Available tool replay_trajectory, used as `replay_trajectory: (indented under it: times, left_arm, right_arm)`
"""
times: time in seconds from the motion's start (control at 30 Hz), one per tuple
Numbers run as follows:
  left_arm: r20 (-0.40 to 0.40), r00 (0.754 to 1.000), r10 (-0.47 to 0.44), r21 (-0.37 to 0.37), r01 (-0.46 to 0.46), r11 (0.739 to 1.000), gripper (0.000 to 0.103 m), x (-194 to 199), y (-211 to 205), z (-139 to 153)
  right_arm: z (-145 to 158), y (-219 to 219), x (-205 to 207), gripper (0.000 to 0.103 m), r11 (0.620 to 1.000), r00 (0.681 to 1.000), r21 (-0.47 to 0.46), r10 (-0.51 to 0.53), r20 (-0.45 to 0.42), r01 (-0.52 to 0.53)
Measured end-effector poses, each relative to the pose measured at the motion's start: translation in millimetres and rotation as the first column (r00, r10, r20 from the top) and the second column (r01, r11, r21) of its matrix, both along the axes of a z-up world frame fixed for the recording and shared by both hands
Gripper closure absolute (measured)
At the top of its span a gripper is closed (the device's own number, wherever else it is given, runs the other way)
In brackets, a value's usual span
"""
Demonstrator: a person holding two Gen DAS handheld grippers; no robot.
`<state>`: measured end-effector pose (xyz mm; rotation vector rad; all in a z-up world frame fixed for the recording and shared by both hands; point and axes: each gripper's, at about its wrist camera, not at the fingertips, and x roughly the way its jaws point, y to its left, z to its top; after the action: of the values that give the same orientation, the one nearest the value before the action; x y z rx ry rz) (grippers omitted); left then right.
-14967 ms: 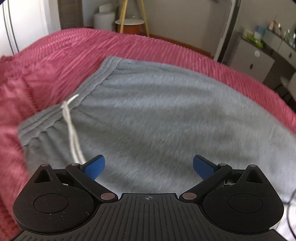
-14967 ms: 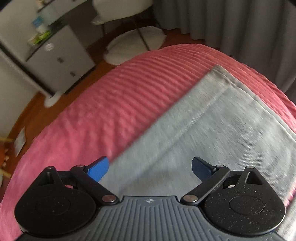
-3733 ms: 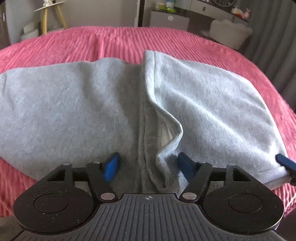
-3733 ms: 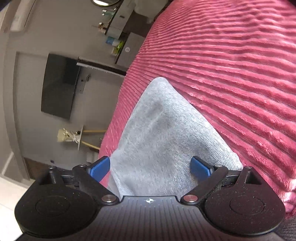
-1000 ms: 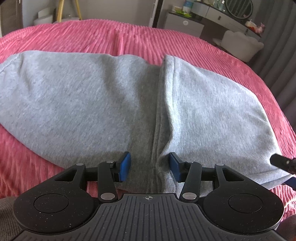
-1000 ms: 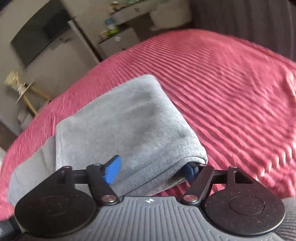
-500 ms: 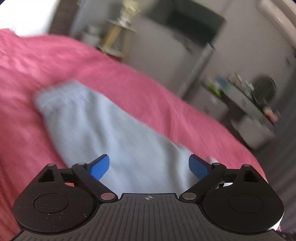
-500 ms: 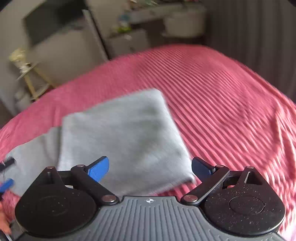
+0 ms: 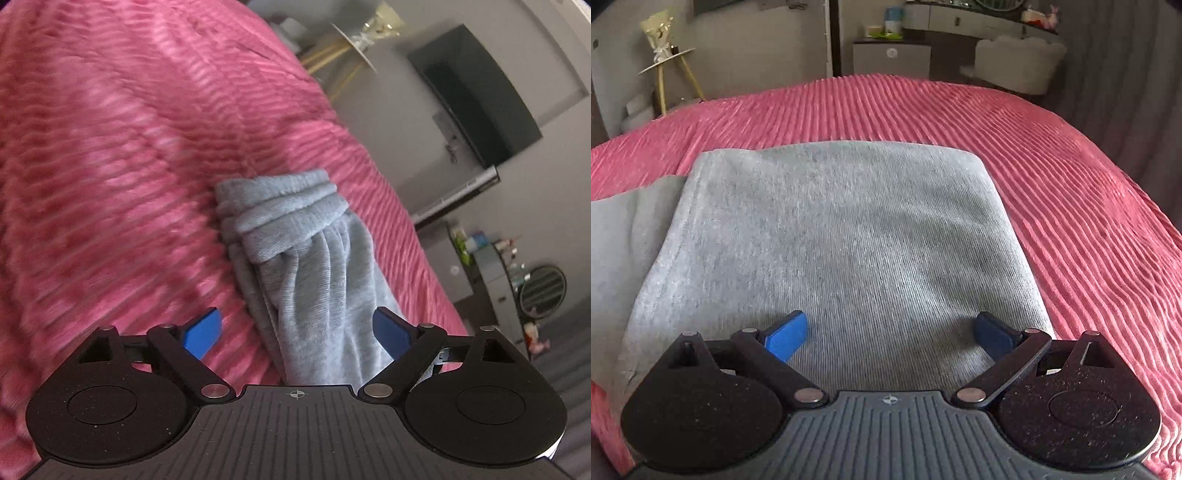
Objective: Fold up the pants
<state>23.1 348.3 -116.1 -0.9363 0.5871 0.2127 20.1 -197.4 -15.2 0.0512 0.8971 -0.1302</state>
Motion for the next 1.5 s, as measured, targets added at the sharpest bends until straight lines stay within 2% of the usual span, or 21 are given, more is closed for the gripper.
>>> replay_trajectory:
  times: [0.1,0.17,0.27,0.4,0.53,0.7,0.83,0.93,1.03,1.2,1.33,1.43,1.5]
  left_arm:
    - [-0.035,0.999,-0.037,0.06,0.039,0.997,0.012,16.5,-4.2,-4.8]
    - [-0.02,0.999,-0.045,0.083,0.047,0.995,0.013,21.0,-2.0,-7.4]
    - [-0.009,0.999,-0.038,0.063,0.038,0.997,0.013,26.5,3.7,-10.0]
    - [-0.03,0.999,-0.029,0.118,0.032,0.993,0.019,43.2,5.2,-9.0]
    - [0.002,0.998,-0.059,0.123,0.058,0.991,0.019,49.8,3.6,-13.5]
    - [0.01,0.996,-0.084,0.141,0.081,0.987,0.024,52.2,3.3,-17.3]
    - [0.002,0.995,-0.102,0.178,0.1,0.979,0.034,52.8,2.0,-17.3]
    - [0.018,0.993,-0.114,0.196,0.108,0.975,0.053,50.2,0.8,-13.2]
    - [0.068,0.989,-0.13,0.176,0.116,0.978,0.058,49.3,4.1,-15.5]
    - [0.107,0.987,-0.117,0.022,0.116,0.993,0.056,57.6,20.1,-36.7]
    - [0.077,0.991,-0.109,0.007,0.109,0.994,0.055,69.0,21.8,-35.2]
    - [0.063,0.991,-0.118,0.049,0.115,0.992,0.075,70.1,16.4,-30.0]
    - [0.075,0.99,-0.123,0.071,0.118,0.99,0.08,67.3,12.3,-20.8]
  right_arm:
    - [-6.0,-4.7,1.5,0.005,1.0,1.0,0.018,-0.016,0.017,0.015]
    - [-7.1,-8.1,2.5,0.005,0.999,1.0,0.029,-0.024,0.02,0.023]
    - [-8.8,-7.2,2.6,0.005,1.0,0.999,0.021,-0.023,0.026,0.023]
    - [-9.8,-5.8,4.5,0.005,0.999,0.999,0.021,-0.029,0.035,0.028]
    - [-9.7,-5.5,4.2,0.005,0.999,0.999,0.017,-0.028,0.038,0.028]
    - [-9.5,-5.1,4.6,0.005,0.999,0.999,0.015,-0.029,0.041,0.028]
    - [-9.6,-5.0,5.0,0.005,1.0,0.999,0.009,-0.028,0.044,0.027]
    - [-9.5,-5.5,4.8,0.005,1.0,0.999,0.011,-0.028,0.044,0.028]
    - [-9.2,-5.9,4.5,0.005,1.0,0.999,0.013,-0.029,0.045,0.028]
    - [-9.5,-5.6,4.9,0.005,0.999,0.998,0.012,-0.031,0.047,0.03]
    - [-9.8,-5.7,4.9,0.005,0.999,0.998,0.014,-0.032,0.049,0.032]
    - [-9.7,-5.8,4.9,0.005,0.999,0.998,0.016,-0.035,0.05,0.034]
    - [-9.1,-6.6,4.7,0.005,0.999,0.998,0.023,-0.038,0.053,0.037]
